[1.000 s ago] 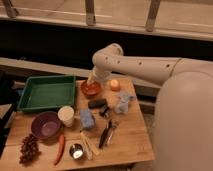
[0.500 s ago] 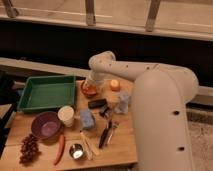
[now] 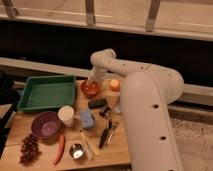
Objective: Stack bowls on top of each other
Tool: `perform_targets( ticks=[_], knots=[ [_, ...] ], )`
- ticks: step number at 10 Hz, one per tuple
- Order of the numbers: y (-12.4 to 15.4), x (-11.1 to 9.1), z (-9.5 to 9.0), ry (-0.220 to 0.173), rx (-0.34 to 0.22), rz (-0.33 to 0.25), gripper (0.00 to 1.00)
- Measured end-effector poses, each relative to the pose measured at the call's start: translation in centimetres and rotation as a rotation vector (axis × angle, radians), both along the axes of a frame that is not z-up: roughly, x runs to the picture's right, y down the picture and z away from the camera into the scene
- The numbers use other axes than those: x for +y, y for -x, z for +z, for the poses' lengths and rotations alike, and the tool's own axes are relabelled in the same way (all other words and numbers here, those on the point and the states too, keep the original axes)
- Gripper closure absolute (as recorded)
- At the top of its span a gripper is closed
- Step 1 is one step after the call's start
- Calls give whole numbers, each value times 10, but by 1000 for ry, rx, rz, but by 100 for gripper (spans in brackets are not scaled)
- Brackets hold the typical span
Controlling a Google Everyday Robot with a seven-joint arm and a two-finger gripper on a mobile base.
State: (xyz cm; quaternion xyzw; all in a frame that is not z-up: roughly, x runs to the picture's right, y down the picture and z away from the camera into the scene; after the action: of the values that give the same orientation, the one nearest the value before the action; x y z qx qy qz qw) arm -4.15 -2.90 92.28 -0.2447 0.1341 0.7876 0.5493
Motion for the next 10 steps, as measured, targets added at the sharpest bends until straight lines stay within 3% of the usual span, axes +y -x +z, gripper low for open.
perform_targets(
  ticks=[2,7,10],
  knots=[
    [-11,8,3,19,28,11,35],
    [-5,39,19,96,38,28,36],
    [4,46,21,110,28,34,59]
  ],
)
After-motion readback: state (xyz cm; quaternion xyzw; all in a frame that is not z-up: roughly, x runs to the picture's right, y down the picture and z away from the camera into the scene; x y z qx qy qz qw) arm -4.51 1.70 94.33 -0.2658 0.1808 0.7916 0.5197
